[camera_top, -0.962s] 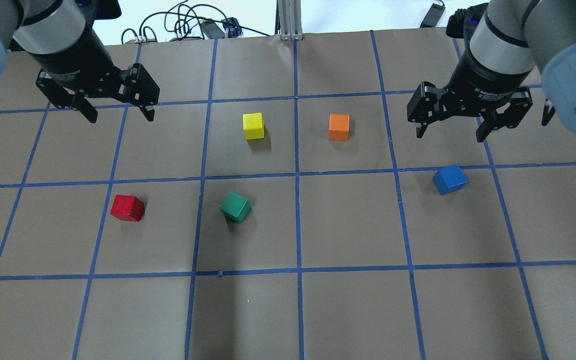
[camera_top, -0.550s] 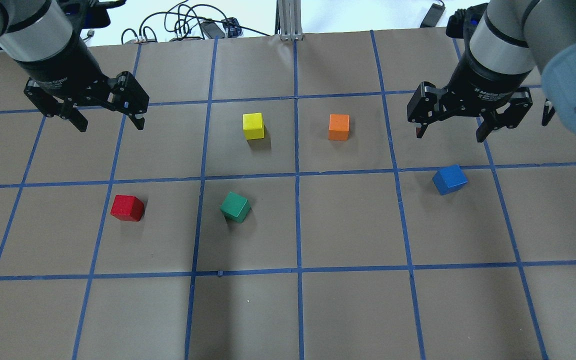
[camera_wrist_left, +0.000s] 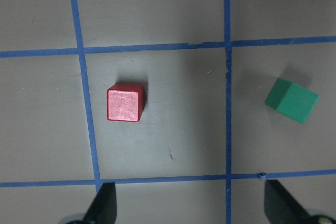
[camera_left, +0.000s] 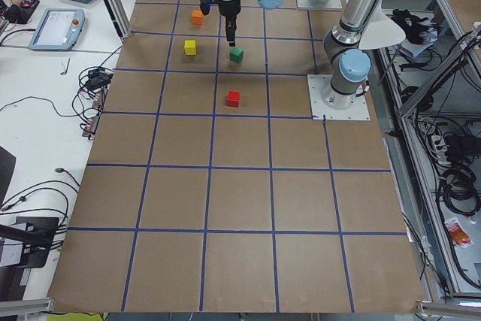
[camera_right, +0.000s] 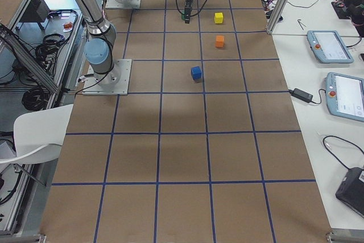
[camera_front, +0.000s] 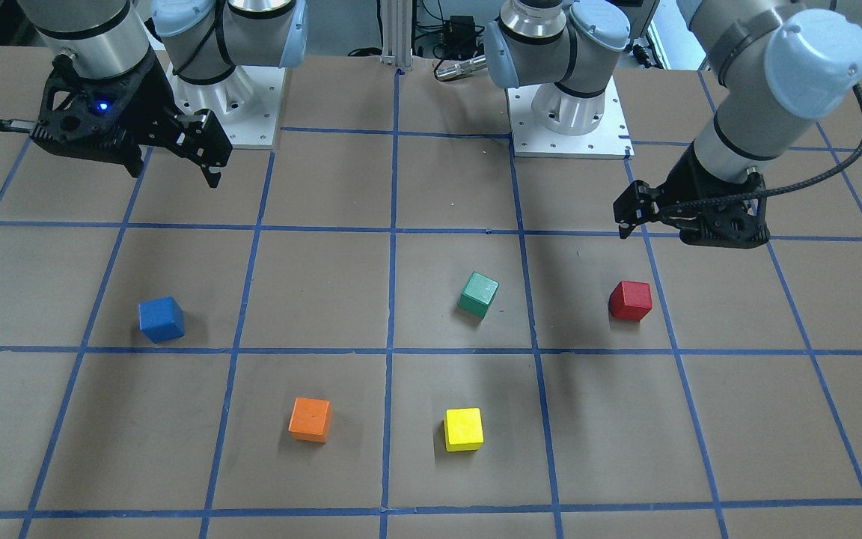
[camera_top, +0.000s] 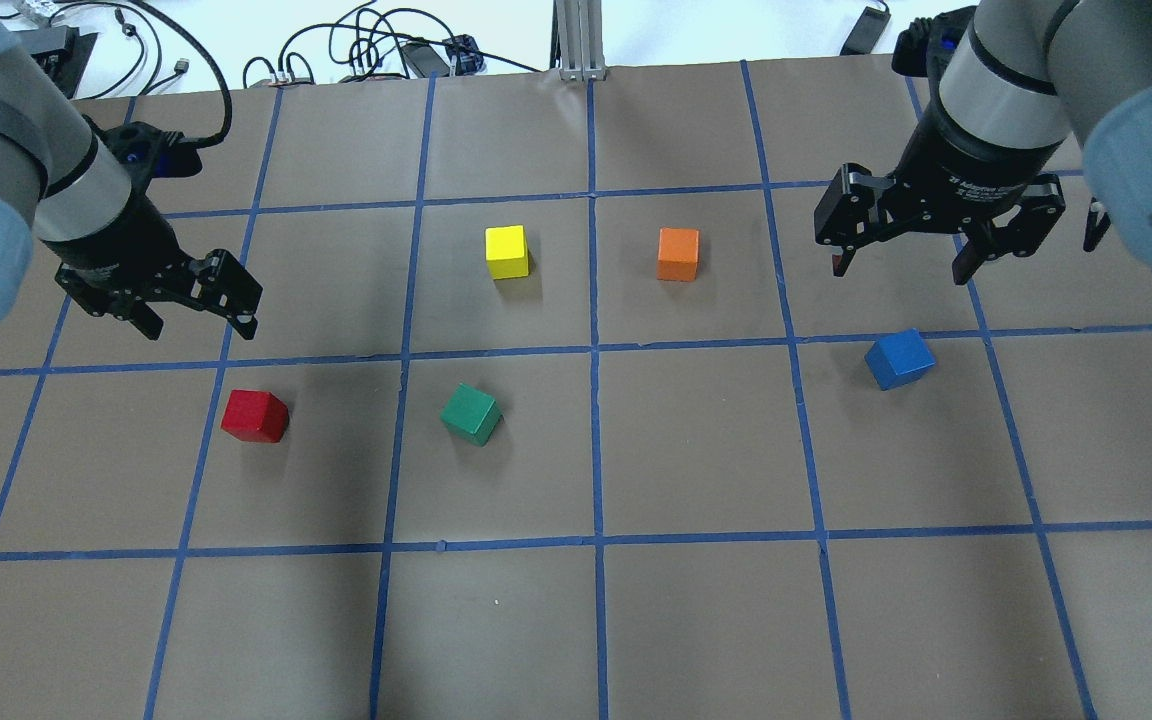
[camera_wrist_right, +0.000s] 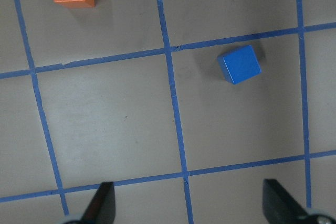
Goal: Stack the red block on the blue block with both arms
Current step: 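Lower the left gripper onto the red cube and close it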
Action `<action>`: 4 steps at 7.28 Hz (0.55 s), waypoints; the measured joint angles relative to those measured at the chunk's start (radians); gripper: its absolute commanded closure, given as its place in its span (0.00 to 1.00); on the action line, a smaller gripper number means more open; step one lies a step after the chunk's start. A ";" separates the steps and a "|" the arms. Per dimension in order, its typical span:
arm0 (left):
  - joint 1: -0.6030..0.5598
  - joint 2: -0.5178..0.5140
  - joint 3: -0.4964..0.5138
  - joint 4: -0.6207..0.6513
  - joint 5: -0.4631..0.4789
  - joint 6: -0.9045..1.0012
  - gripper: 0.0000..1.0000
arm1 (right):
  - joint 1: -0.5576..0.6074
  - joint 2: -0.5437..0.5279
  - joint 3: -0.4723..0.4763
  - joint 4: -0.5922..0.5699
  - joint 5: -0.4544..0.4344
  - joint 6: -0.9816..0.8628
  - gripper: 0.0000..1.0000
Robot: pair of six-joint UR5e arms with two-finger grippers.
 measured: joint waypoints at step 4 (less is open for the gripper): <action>0.074 -0.112 -0.208 0.349 0.003 0.213 0.00 | 0.000 0.000 0.001 0.000 -0.001 0.000 0.00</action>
